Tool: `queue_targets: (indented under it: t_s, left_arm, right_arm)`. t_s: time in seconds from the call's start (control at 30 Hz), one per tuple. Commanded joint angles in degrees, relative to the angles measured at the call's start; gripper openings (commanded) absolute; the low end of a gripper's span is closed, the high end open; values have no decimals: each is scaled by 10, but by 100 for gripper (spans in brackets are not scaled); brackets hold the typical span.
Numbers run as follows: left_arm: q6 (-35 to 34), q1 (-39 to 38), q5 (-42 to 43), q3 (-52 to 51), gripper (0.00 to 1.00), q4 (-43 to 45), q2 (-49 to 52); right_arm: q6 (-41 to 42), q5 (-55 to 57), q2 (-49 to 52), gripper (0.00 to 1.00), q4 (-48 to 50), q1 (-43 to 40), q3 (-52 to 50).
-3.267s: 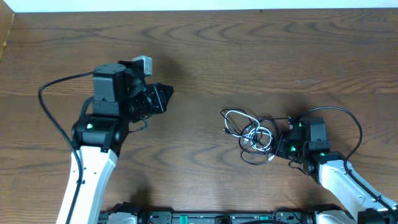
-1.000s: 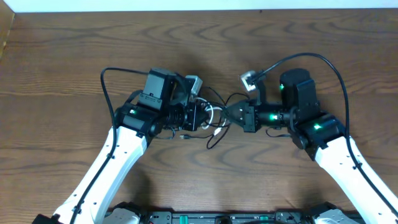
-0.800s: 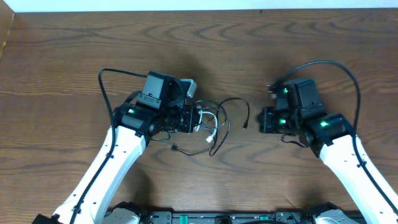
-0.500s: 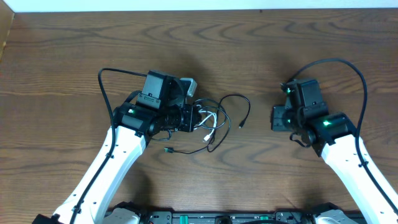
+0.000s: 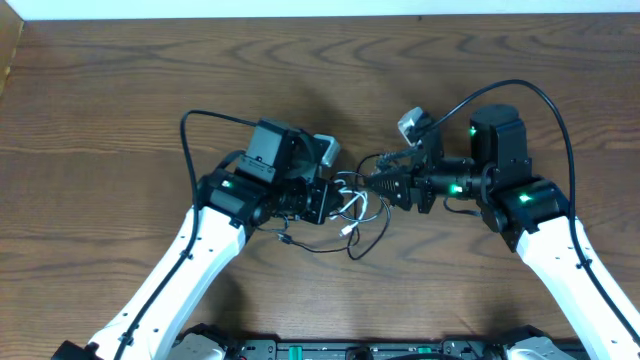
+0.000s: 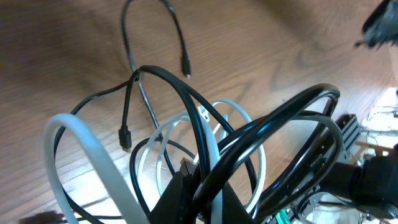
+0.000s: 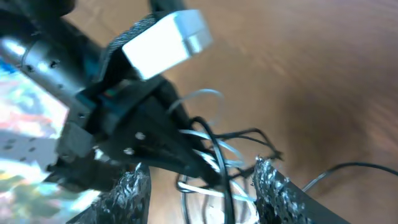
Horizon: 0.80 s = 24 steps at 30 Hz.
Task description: Untangle cables
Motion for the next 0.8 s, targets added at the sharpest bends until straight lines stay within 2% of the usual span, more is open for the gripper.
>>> queue_targets:
  t_s: [0.0,0.1,0.23,0.6,0.77]
  left_arm:
    - [14,-5,11,3,8,7,-1]
    - [14,-5,12,3,8,12,-1]
    - [14,-5,62,3,8,25,-1]
    - [14,-7,116,3,8,27,-1]
    - [14,-16,116,3,8,27,-1]
  right_arm:
    - [-42,-43,-4,49,-27,-2,4]
    - [-67,-18,-3,49,-69,-2,2]
    - [-75,39,0,45,-102,-1,-2]
    - [-75,53,7,37,-87,1,-3]
    - [-74,52,7,38,-69,1,-3]
